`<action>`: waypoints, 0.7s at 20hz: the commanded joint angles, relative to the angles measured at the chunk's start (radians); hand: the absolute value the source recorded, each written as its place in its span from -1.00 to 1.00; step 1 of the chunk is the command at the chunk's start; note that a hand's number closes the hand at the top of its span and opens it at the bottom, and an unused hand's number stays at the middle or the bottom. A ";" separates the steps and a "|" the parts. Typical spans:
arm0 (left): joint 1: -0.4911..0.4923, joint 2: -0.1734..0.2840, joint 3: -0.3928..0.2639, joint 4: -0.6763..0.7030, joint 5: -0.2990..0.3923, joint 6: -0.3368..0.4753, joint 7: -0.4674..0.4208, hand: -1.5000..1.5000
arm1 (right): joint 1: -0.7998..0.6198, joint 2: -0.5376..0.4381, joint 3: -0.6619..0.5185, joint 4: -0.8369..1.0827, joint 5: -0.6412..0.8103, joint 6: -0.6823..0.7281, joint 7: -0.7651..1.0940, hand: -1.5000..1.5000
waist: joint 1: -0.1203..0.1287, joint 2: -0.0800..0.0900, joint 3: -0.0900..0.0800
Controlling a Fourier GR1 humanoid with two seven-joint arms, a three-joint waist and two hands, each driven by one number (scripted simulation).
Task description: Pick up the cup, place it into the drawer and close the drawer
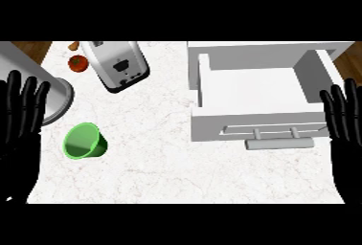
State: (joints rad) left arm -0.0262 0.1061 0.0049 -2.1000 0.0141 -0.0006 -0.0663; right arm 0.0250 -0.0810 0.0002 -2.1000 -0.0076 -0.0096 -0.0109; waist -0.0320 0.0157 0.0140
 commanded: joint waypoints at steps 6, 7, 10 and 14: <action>0.080 0.137 0.036 0.049 0.325 -0.341 -0.019 -1.00 | -0.038 0.018 0.007 0.021 0.049 -0.032 -0.021 -1.00 | 0.041 -0.015 -0.015; 0.111 0.067 0.016 0.092 0.412 -0.290 0.084 -1.00 | -0.016 -0.054 0.028 0.017 0.060 0.036 0.048 -1.00 | 0.044 -0.013 -0.017; 0.135 0.133 0.103 0.122 0.547 -0.364 0.111 -1.00 | -0.028 -0.029 0.050 0.063 0.099 0.015 0.030 -1.00 | 0.044 -0.014 -0.015; 0.165 0.138 0.151 0.193 0.575 -0.416 0.079 -1.00 | -0.007 -0.101 -0.075 0.044 -0.022 0.100 -0.005 -1.00 | 0.033 -0.016 -0.014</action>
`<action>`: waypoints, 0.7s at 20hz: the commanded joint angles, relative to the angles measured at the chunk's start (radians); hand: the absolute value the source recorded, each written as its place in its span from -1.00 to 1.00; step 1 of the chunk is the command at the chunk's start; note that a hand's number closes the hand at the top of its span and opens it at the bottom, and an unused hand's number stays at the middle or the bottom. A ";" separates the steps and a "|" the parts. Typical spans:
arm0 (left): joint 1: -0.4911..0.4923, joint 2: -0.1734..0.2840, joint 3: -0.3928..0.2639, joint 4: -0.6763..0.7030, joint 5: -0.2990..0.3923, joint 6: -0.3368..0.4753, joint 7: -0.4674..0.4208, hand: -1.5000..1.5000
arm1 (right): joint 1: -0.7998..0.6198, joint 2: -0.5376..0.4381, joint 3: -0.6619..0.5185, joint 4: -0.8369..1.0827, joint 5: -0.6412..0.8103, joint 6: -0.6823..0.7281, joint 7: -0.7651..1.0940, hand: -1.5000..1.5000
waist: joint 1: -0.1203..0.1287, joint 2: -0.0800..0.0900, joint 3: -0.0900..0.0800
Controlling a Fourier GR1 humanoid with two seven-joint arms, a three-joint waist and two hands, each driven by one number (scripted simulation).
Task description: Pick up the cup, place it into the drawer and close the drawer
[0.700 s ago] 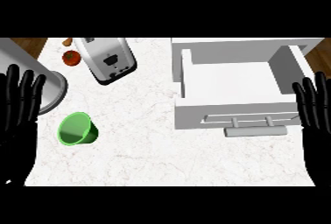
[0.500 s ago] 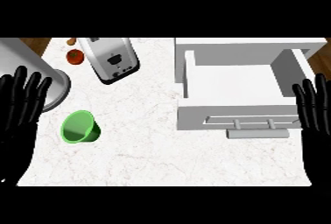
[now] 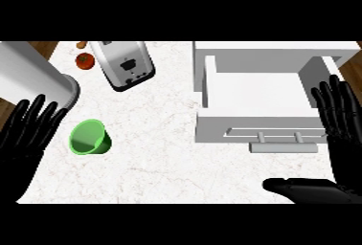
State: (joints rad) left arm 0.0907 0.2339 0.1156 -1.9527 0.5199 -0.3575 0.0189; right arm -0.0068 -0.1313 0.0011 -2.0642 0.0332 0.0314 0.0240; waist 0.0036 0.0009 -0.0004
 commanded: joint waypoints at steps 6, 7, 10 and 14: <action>-0.054 0.046 0.108 0.209 0.043 -0.082 0.012 -1.00 | -0.005 -0.040 -0.070 0.005 -0.050 0.068 0.008 -1.00 | -0.006 -0.001 0.000; 0.016 0.019 0.096 0.184 -0.009 -0.097 -0.030 -1.00 | -0.029 -0.012 -0.035 0.087 -0.013 0.057 -0.057 -1.00 | -0.001 -0.001 0.000; -0.013 0.010 0.119 0.312 -0.114 -0.101 -0.132 -1.00 | -0.030 -0.053 -0.101 0.009 -0.080 0.082 0.019 -1.00 | -0.006 -0.001 0.000; -0.083 0.042 0.161 0.509 -0.154 -0.138 -0.210 -1.00 | -0.035 -0.017 -0.049 0.023 -0.007 0.054 0.014 -1.00 | -0.006 0.000 0.000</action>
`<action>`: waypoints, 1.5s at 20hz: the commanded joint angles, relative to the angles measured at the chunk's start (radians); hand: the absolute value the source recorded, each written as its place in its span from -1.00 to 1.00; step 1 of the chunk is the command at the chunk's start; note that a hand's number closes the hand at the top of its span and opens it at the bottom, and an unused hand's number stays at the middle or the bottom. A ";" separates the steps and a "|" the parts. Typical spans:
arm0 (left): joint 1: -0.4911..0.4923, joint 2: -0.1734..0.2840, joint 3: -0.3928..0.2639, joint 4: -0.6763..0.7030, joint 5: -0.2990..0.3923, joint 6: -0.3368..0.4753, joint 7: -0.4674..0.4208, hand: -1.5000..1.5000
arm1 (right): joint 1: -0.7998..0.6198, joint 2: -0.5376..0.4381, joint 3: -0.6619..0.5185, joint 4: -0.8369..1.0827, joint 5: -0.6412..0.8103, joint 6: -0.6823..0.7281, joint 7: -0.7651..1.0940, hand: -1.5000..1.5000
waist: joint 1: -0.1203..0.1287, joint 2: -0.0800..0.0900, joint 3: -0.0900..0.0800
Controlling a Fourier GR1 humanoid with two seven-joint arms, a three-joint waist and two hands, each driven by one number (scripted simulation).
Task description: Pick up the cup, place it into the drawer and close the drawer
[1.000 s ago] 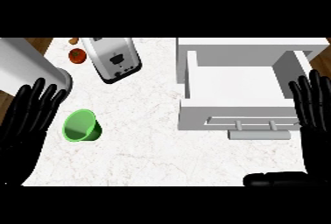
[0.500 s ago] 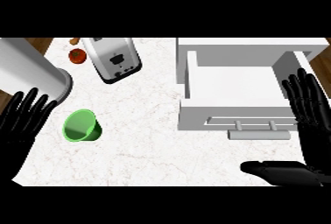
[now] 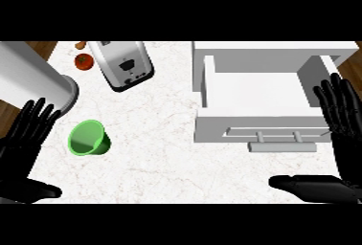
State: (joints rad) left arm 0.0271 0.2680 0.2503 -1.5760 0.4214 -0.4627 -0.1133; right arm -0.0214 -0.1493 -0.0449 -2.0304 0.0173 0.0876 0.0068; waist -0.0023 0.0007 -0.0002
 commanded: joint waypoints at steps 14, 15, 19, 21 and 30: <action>-0.215 0.062 0.040 0.794 -0.366 0.025 -0.516 -1.00 | -0.008 0.034 0.001 0.042 0.027 0.007 -0.032 -1.00 | -0.004 0.001 -0.001; -0.208 0.050 0.028 0.815 -0.368 0.006 -0.550 -1.00 | -0.042 -0.011 -0.056 0.089 -0.025 0.056 -0.057 -1.00 | -0.003 0.001 0.000; -0.310 0.045 0.034 0.987 -0.398 0.041 -0.640 -1.00 | -0.082 0.018 -0.018 0.103 0.015 0.025 -0.025 -1.00 | -0.003 0.001 -0.001; -0.341 0.084 0.047 1.130 -0.416 0.004 -0.749 -1.00 | 0.011 0.022 -0.015 0.014 0.001 0.045 -0.046 -1.00 | -0.011 0.002 -0.001; -0.409 0.108 0.056 1.301 -0.440 0.009 -0.897 -1.00 | -0.023 0.005 -0.045 0.091 -0.032 0.075 -0.069 -1.00 | -0.023 0.010 -0.004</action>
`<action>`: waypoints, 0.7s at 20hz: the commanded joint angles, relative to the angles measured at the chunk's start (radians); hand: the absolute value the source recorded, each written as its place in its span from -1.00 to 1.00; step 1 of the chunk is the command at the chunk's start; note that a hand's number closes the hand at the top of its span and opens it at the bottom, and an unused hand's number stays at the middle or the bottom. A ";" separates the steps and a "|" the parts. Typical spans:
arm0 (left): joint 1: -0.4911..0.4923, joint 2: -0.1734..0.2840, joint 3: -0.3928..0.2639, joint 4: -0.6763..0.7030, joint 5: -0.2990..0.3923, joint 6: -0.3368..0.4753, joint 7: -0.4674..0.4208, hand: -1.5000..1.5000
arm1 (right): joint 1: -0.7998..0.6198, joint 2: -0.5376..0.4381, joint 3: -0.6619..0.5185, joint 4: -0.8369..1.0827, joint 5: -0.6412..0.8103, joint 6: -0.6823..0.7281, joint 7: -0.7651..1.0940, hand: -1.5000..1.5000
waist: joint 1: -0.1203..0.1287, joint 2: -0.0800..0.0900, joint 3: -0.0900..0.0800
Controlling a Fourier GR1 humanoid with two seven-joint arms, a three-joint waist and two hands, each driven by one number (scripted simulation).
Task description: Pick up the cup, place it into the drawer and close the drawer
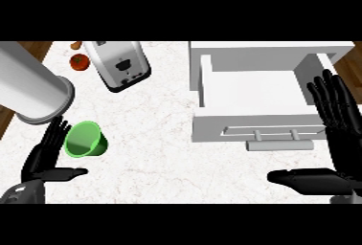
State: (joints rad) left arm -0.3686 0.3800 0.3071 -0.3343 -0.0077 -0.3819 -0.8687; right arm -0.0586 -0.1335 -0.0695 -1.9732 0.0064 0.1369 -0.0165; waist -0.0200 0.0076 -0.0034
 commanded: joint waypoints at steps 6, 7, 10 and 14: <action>-0.050 -0.018 -0.020 0.097 -0.037 -0.057 -0.168 -1.00 | -0.010 0.031 0.031 0.038 0.031 -0.015 -0.020 -1.00 | -0.004 0.004 -0.001; -0.041 -0.013 -0.020 0.114 -0.041 -0.051 -0.182 -1.00 | 0.007 0.004 0.010 -0.015 0.000 0.012 -0.002 -1.00 | -0.007 0.002 -0.001; -0.030 -0.003 -0.025 0.113 -0.049 -0.064 -0.220 -1.00 | 0.015 -0.003 -0.004 0.007 -0.016 0.025 -0.011 -1.00 | -0.009 0.004 -0.002; -0.028 -0.025 -0.029 0.121 -0.053 -0.049 -0.233 -1.00 | 0.022 0.005 0.016 -0.007 0.018 0.016 -0.030 -1.00 | -0.007 0.003 -0.001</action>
State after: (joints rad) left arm -0.4207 0.3775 0.2904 -0.2245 -0.0458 -0.3552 -0.9523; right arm -0.0654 -0.1319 -0.0655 -1.9740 0.0039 0.1498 -0.0184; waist -0.0277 0.0108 -0.0049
